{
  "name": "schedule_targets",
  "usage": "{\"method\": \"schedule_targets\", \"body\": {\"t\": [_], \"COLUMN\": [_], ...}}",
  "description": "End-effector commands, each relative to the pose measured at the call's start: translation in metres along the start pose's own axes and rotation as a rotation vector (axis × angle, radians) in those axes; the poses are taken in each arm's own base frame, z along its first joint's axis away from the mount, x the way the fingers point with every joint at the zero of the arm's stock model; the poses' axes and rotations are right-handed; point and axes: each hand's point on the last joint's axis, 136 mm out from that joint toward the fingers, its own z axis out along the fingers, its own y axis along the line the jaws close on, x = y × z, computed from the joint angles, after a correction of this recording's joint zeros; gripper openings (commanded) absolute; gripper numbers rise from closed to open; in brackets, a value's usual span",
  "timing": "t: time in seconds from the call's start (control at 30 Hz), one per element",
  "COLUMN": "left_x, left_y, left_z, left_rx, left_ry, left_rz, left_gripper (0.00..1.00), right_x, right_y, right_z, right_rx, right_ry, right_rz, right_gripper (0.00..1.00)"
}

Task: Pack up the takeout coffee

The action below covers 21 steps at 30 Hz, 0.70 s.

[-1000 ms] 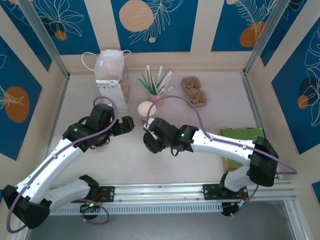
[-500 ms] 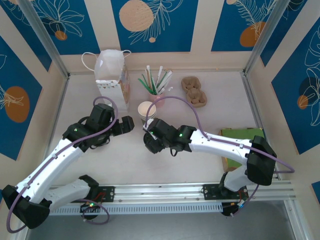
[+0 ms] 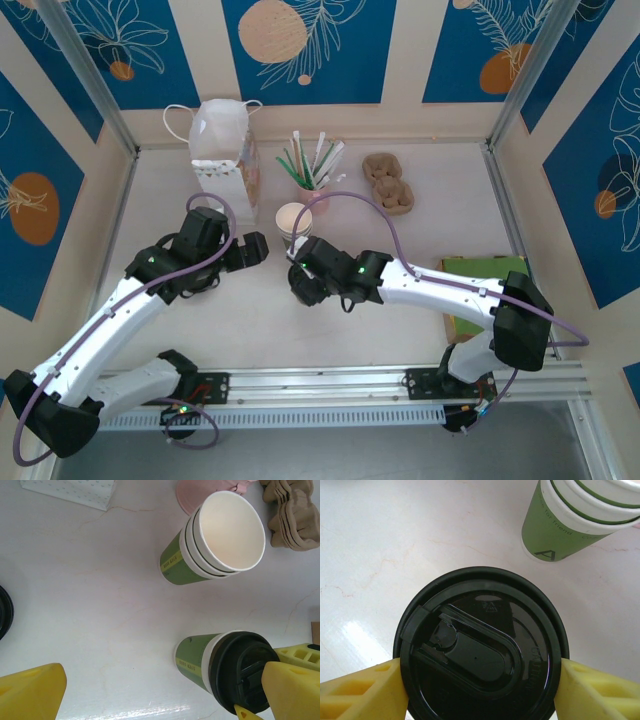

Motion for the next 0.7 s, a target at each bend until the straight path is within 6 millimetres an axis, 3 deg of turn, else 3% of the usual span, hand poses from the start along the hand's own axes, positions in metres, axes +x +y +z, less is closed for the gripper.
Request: {"method": "schedule_targets", "body": {"t": [0.0, 0.67], "left_x": [0.0042, 0.0045], "left_y": [0.0015, 0.0014], "left_z": [0.0020, 0.0030], "left_rx": [-0.014, -0.014], "left_ry": [0.014, 0.016], "left_rz": [0.006, 0.006], "left_gripper": [1.00, 1.00], "right_x": [0.0059, 0.0102], "right_y": [-0.0040, -0.0083], "right_z": [0.0065, 0.0051], "right_rx": [0.021, 0.043], "right_ry": [0.024, 0.037], "right_rz": [-0.005, 0.002], "right_gripper": [0.69, 0.71]}}
